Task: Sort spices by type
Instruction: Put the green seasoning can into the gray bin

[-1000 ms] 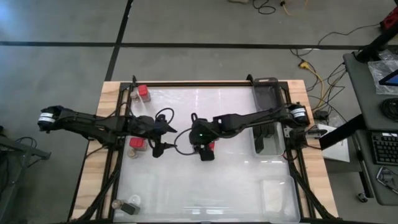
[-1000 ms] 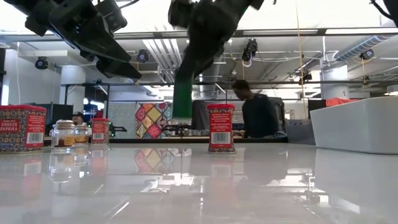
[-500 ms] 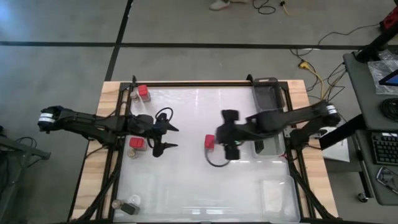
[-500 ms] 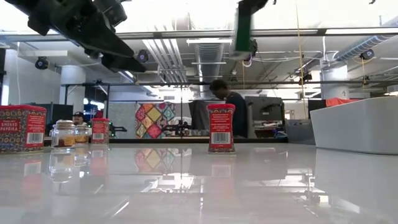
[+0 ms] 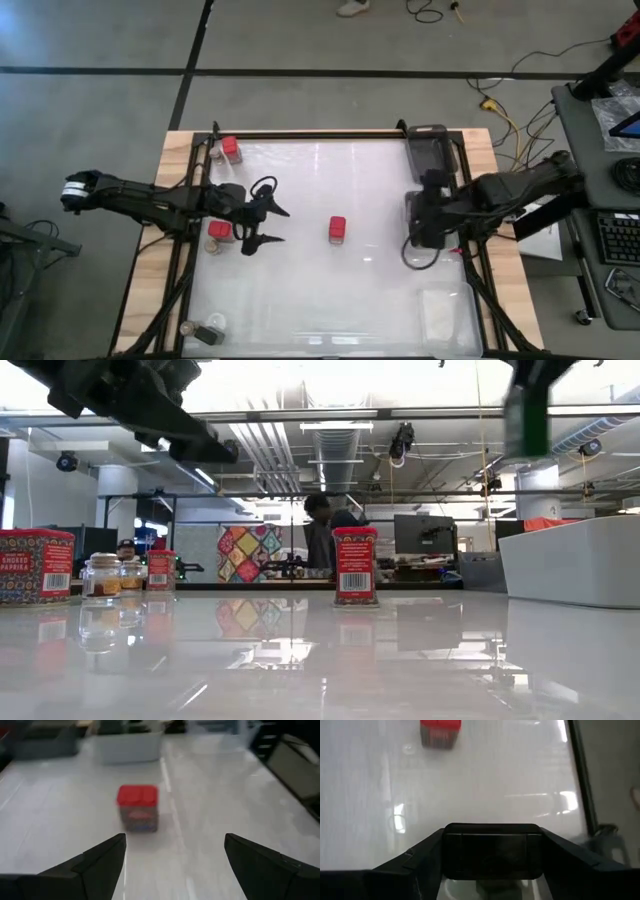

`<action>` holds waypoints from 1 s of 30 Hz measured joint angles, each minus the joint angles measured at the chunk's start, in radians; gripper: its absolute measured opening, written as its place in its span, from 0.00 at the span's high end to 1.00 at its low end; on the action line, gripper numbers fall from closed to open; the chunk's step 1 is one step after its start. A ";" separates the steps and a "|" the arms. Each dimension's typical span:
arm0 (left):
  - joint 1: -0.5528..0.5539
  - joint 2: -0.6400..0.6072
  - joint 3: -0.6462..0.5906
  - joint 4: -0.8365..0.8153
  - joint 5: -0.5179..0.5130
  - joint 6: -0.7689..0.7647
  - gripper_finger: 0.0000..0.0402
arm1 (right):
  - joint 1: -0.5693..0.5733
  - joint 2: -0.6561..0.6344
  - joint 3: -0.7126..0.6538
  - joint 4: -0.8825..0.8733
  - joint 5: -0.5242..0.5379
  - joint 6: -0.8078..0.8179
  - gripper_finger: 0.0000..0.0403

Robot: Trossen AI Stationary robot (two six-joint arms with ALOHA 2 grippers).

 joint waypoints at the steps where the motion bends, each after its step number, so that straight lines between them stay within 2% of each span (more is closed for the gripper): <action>1: 0.000 0.000 0.000 0.019 0.026 0.017 0.20 | -0.001 -0.031 -0.027 -0.004 -0.005 0.003 0.33; 4: 0.000 0.000 0.000 0.089 0.102 0.026 0.20 | -0.001 -0.112 -0.090 -0.024 -0.022 0.009 0.33; 7: -0.001 -0.001 0.000 0.129 0.144 0.029 0.20 | -0.001 -0.174 -0.137 -0.021 -0.085 0.012 0.34; 18: -0.001 -0.001 0.000 0.167 0.147 0.012 0.20 | 0.000 -0.234 -0.314 -0.045 -0.227 0.071 0.34; 30: -0.047 -0.001 0.000 0.169 0.190 0.125 0.20 | 0.000 -0.219 -0.401 0.028 -0.206 -0.049 0.34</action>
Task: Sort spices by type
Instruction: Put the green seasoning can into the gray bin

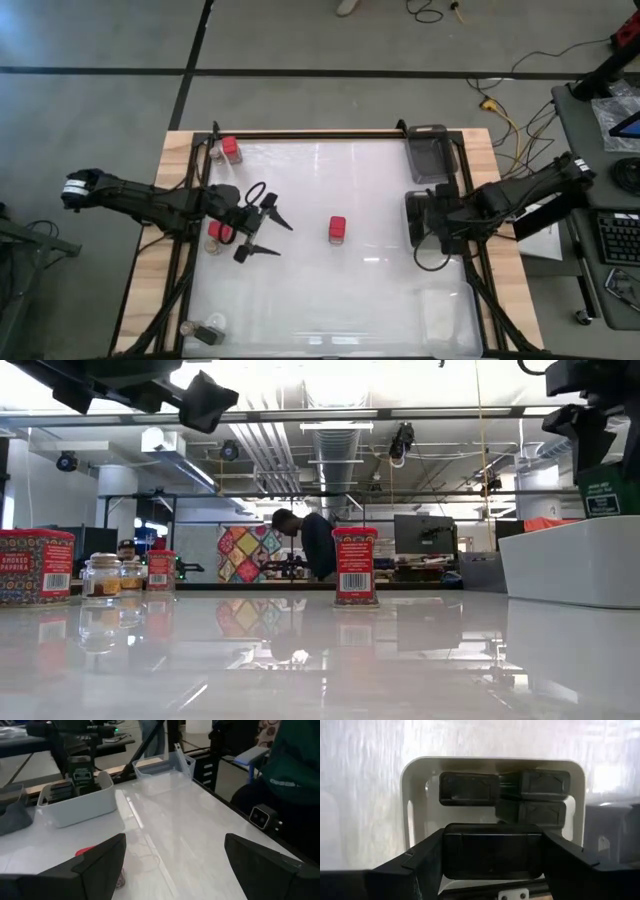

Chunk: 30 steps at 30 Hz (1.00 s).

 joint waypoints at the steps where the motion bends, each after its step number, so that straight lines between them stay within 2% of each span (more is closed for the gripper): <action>1: -0.005 0.000 0.000 0.000 0.000 0.001 0.20 | 0.000 0.006 -0.007 0.008 0.000 -0.003 0.34; 9: -0.043 0.000 -0.001 0.000 -0.002 0.011 0.20 | -0.003 0.022 -0.074 0.134 0.000 0.022 0.34; 19: -0.086 0.000 -0.003 -0.001 -0.002 0.034 0.20 | -0.003 0.021 -0.135 0.152 -0.004 0.057 0.32; 26: -0.095 0.000 -0.003 -0.001 -0.002 0.033 0.20 | -0.003 0.023 -0.171 0.158 -0.019 0.067 0.34; 30: -0.095 0.000 -0.003 -0.002 -0.002 0.033 0.20 | -0.003 0.023 -0.171 0.167 -0.019 0.090 0.31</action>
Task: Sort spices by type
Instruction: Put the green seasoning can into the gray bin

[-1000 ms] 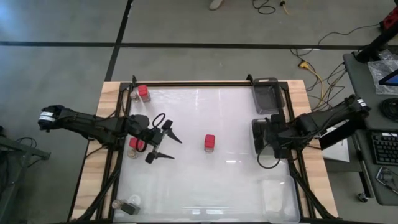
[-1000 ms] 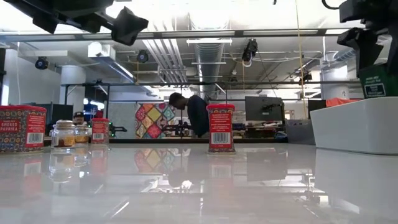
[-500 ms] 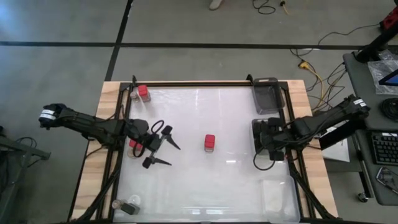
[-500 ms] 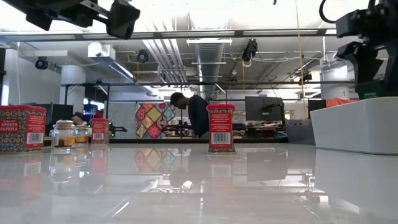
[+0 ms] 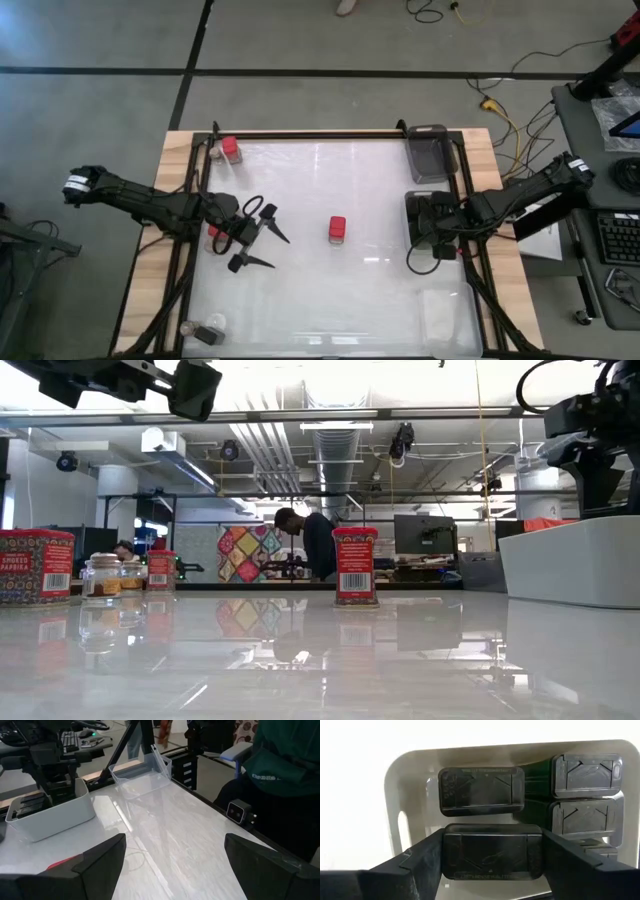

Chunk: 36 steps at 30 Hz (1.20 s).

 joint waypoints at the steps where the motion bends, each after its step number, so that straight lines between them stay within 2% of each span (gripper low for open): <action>1: 0.000 0.000 0.000 0.000 0.000 0.000 0.20 | 0.000 0.000 0.000 0.000 0.000 0.005 0.30; 9: 0.000 0.000 0.000 -0.002 0.000 0.001 0.20 | 0.000 0.015 -0.003 0.008 -0.008 0.010 0.32; 17: -0.002 0.033 -0.001 0.004 0.000 0.015 0.20 | 0.000 0.077 -0.003 0.013 -0.013 0.005 0.26; 25: -0.002 0.047 -0.001 0.022 0.000 0.018 0.20 | 0.000 0.089 -0.003 0.016 -0.014 -0.002 0.29; 36: -0.002 0.046 -0.001 0.023 0.000 0.017 0.20 | 0.000 0.078 0.047 0.008 -0.001 -0.003 0.18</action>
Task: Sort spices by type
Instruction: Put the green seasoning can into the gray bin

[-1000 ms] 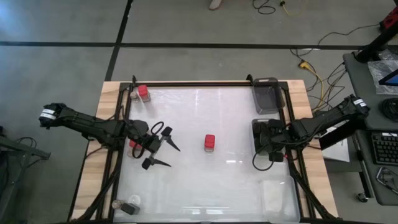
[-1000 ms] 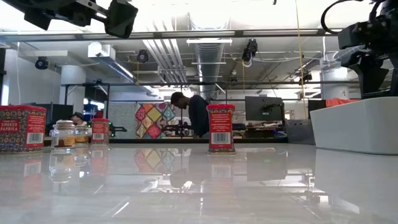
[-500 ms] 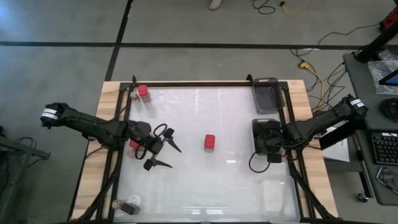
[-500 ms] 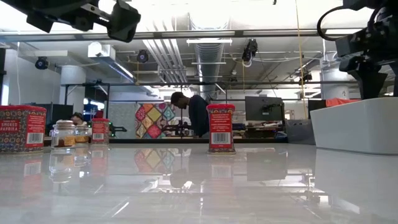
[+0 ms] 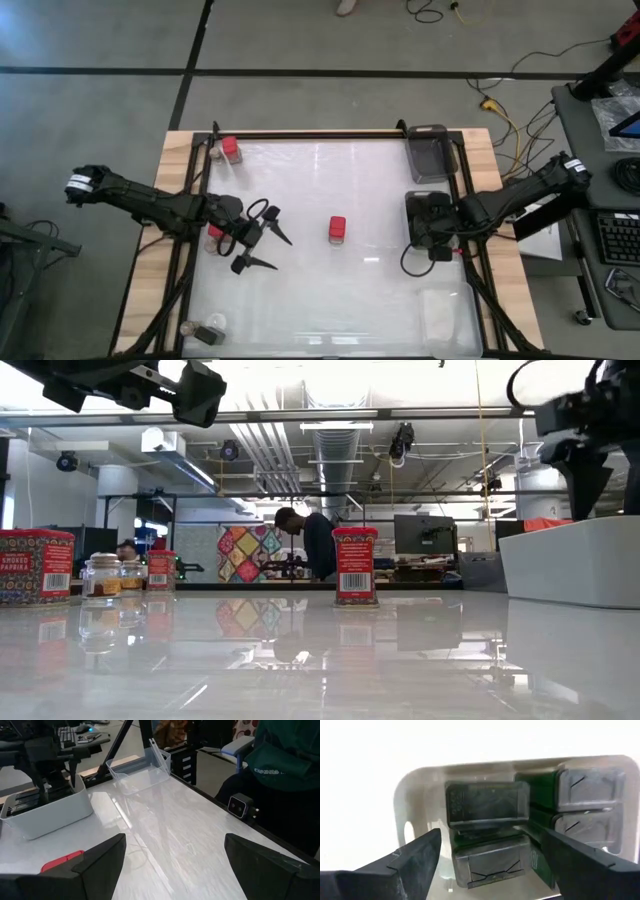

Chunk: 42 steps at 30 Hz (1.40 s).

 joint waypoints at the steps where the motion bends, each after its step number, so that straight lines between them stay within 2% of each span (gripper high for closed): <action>1: 0.000 0.000 0.000 0.000 0.000 0.000 0.20 | 0.000 0.000 0.013 -0.009 0.002 0.000 0.17; 5: 0.000 0.000 0.000 0.000 0.000 0.000 0.20 | 0.000 0.000 0.078 -0.118 -0.010 0.001 0.15; 10: 0.000 0.000 0.000 0.000 0.000 0.000 0.20 | 0.000 0.000 0.115 -0.269 -0.096 0.022 0.18; 18: 0.000 0.000 0.000 0.000 0.000 0.001 0.20 | -0.011 0.031 0.057 -0.258 -0.120 0.014 0.36; 28: -0.004 0.000 0.000 0.000 0.000 -0.001 0.20 | -0.108 0.073 0.031 -0.209 -0.125 -0.089 0.59; 35: -0.009 0.000 0.000 -0.001 0.000 -0.011 0.20 | -0.149 0.082 0.027 -0.186 -0.139 -0.124 0.68; 42: -0.009 0.000 0.000 -0.009 0.000 -0.018 0.20 | -0.149 0.087 0.024 -0.158 -0.142 -0.146 0.71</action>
